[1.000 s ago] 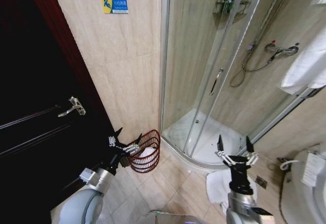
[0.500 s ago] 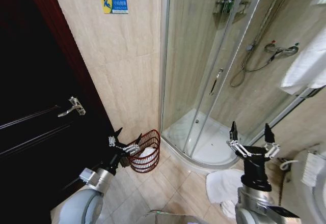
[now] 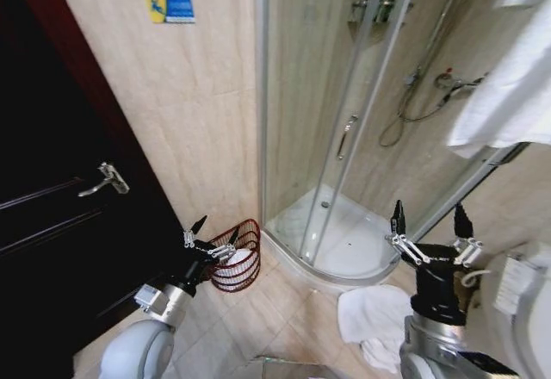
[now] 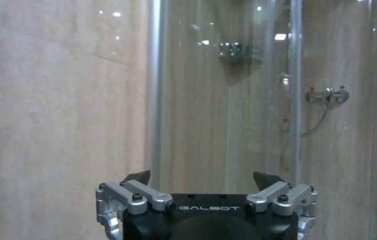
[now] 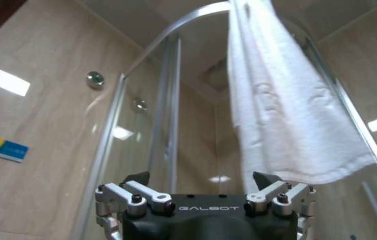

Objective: Discard the used towel into the hamper.

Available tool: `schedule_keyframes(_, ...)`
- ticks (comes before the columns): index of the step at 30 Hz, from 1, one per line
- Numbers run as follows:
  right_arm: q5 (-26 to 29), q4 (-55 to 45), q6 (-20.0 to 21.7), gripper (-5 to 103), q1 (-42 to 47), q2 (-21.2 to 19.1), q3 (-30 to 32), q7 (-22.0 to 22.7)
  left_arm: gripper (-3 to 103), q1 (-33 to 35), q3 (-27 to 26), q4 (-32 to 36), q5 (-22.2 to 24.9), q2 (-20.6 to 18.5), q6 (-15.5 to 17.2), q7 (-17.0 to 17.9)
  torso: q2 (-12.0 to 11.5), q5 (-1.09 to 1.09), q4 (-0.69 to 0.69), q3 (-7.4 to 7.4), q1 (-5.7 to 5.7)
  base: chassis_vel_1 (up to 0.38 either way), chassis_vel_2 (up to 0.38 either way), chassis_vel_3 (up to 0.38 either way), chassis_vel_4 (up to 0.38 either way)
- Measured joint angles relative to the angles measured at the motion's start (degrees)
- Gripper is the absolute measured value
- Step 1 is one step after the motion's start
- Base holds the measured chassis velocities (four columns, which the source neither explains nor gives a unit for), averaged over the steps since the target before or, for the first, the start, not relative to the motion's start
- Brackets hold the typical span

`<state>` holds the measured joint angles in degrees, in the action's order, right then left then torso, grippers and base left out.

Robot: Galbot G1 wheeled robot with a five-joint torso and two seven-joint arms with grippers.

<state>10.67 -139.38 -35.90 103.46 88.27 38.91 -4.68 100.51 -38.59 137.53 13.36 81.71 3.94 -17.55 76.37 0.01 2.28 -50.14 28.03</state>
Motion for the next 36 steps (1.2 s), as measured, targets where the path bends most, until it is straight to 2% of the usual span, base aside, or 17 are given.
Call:
schedule_keyframes(14, 0.61, -1.45, 0.17, 100, -0.67, -0.78, 0.27, -0.69, 100, 0.0, 0.01, 0.01, 0.01, 0.01, -0.02, -0.02, 0.0, -0.01, -0.02, 0.0, 0.0, -0.304, -0.31, 0.312, 0.307)
schedule_keyframes(19, 1.68, -2.7, 0.34, 100, -1.44, -1.4, 1.06, -0.97, 100, 0.0, 0.02, 0.01, 0.01, 0.01, -0.01, -0.05, 0.0, 0.02, 0.0, -0.01, 0.01, -0.144, -0.182, 0.188, 0.096)
schedule_keyframes(21, 2.06, -3.03, 0.5, 100, -1.69, -1.76, 1.36, -0.98, 100, 0.02, 0.01, 0.01, 0.01, 0.01, -0.02, -0.04, 0.0, 0.01, 0.04, 0.0, -0.01, 0.021, -0.071, 0.109, 0.049)
schedule_keyframes(25, 2.83, -3.83, 1.12, 100, -2.02, -2.42, 1.98, -1.04, 100, 0.01, -0.01, 0.0, 0.01, -0.02, -0.01, -0.04, 0.01, -0.06, -0.03, 0.01, -0.02, 0.061, 0.027, -0.056, -0.008)
schedule_keyframes(36, 3.6, -3.96, 4.75, 100, -3.96, -3.95, 2.07, 0.54, 100, 0.0, 0.0, 0.0, 0.01, -0.01, -0.01, -0.01, -0.09, 0.0, -0.04, 0.05, -0.05, 0.05, 0.077, 0.015, 0.019)
